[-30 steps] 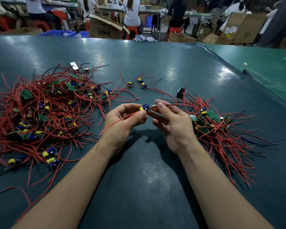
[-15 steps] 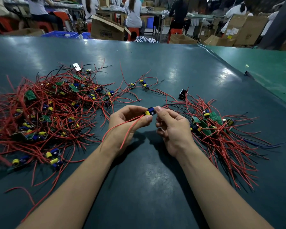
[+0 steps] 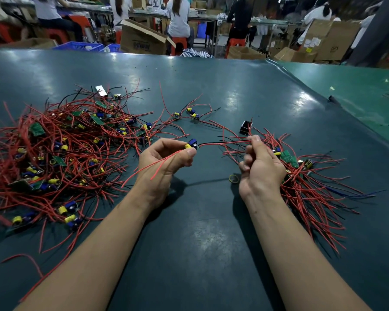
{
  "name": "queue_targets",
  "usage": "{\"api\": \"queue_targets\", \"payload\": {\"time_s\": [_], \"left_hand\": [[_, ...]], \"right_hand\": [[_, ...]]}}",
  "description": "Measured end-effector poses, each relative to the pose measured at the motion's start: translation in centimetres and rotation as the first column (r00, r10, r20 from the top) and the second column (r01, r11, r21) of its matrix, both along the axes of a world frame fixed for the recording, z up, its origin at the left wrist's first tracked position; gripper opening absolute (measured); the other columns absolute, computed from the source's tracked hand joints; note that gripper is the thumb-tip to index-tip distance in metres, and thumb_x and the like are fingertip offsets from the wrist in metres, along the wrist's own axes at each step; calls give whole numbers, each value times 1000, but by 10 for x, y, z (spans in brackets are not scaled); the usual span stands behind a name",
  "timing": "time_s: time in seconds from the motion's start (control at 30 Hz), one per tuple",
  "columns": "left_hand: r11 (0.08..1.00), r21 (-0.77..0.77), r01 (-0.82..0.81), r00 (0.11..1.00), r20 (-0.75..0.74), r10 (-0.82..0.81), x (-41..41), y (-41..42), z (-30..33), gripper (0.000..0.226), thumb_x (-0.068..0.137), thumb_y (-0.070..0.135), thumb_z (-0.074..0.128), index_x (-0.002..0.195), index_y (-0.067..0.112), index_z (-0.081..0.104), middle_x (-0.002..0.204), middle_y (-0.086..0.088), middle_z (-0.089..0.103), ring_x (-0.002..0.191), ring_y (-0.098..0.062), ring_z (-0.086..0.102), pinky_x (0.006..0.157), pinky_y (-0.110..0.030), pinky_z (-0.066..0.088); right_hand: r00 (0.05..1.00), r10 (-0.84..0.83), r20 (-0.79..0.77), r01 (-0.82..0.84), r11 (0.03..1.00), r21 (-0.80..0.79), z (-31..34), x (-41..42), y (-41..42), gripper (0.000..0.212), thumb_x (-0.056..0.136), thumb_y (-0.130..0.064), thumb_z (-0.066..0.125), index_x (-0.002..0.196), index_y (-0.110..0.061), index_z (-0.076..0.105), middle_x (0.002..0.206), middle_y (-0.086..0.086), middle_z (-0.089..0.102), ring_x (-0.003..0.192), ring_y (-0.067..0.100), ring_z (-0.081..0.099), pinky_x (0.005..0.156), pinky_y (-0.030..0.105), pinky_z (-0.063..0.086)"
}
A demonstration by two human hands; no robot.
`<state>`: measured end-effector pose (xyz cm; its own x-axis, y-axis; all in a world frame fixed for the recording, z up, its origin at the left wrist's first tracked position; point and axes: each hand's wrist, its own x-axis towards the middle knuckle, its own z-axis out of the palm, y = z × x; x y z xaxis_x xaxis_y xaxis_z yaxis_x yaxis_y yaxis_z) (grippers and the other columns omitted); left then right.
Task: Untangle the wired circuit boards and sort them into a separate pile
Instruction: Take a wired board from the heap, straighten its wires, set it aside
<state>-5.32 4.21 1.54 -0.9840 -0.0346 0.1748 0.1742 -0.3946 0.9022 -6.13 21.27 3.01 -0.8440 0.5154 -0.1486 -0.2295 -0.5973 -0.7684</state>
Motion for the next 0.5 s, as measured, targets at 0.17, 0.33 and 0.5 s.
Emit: {"api": "queue_targets", "payload": {"time_s": [0.17,0.33,0.5], "left_hand": [[994,107,-22,999,26,19,2,1,4,18,64,2,78,74,15,70,68,-5,67,57,-15,58,62,-23,53],[992,125,16,998,54,-23,5,3,8,18,65,6,74,81,8,67,68,-9,67,54,-17,57,58,-24,52],[923,-113,-368,929,-93,359,3,6,3,17,76,2,79,84,10,66,71,-3,70,56,-13,62,57,-21,52]], "right_hand": [[1000,-17,-17,17,1000,7,-2,-1,-1,28,98,-14,57,71,-11,59,47,-9,43,36,6,32,37,16,22],[1000,-4,25,4,1000,-24,-3,-3,1,35,98,-17,51,64,-14,46,41,-8,34,34,8,28,37,15,22],[966,240,97,-248,966,74,-8,4,-9,58,94,-62,40,106,-10,62,78,2,65,40,10,50,36,17,36]]}}
